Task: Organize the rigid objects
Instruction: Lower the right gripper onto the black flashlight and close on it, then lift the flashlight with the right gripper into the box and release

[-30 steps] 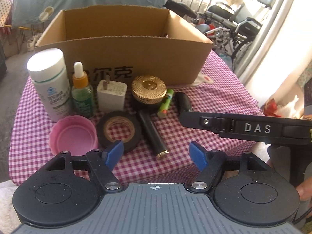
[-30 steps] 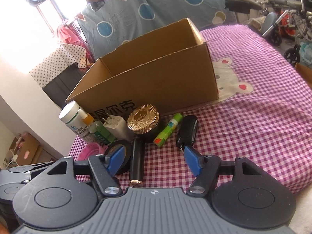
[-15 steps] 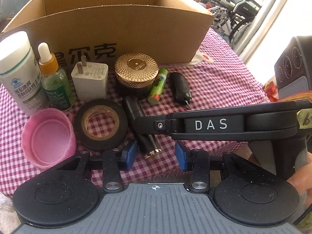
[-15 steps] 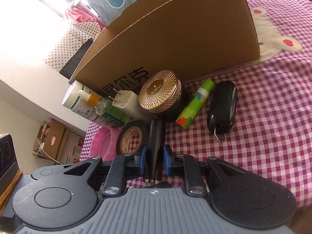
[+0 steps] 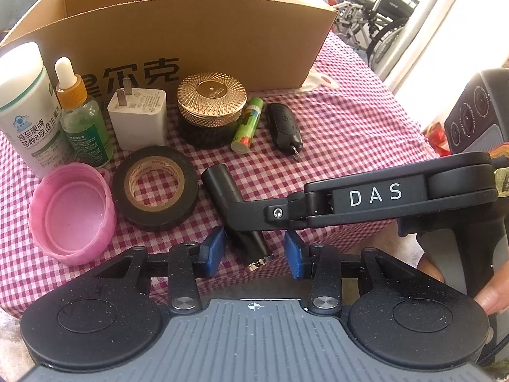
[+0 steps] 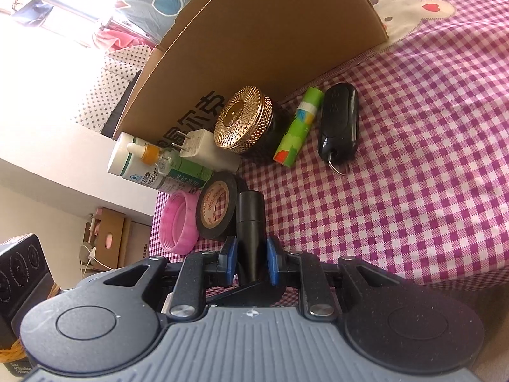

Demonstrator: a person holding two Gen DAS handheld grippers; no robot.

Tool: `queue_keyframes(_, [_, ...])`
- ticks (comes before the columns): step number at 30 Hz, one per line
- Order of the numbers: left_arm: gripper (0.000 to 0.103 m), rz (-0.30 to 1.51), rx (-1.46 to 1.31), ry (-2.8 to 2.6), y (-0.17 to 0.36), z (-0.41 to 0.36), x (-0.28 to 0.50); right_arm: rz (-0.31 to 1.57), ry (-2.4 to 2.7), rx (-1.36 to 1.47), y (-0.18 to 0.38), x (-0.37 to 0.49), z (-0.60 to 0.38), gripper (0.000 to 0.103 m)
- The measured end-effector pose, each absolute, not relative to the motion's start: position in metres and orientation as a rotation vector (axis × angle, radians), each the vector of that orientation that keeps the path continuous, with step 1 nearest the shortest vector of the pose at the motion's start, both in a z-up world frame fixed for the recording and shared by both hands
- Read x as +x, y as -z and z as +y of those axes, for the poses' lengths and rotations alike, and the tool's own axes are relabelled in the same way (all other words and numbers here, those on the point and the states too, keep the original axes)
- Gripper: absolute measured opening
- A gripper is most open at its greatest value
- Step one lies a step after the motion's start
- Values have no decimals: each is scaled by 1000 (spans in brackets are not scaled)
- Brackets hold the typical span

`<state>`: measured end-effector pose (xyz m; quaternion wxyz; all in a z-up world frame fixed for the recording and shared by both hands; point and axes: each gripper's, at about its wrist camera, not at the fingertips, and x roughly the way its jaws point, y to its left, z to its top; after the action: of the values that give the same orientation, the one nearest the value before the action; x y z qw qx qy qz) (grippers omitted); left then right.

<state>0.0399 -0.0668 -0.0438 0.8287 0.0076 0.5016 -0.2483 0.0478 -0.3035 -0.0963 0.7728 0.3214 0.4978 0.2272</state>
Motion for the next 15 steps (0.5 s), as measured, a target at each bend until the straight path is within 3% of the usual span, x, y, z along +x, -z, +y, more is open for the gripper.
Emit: queue_keyframes(15, [41,1010,61,498,45,-71,42,1097,-525,764,103,65,-305,24])
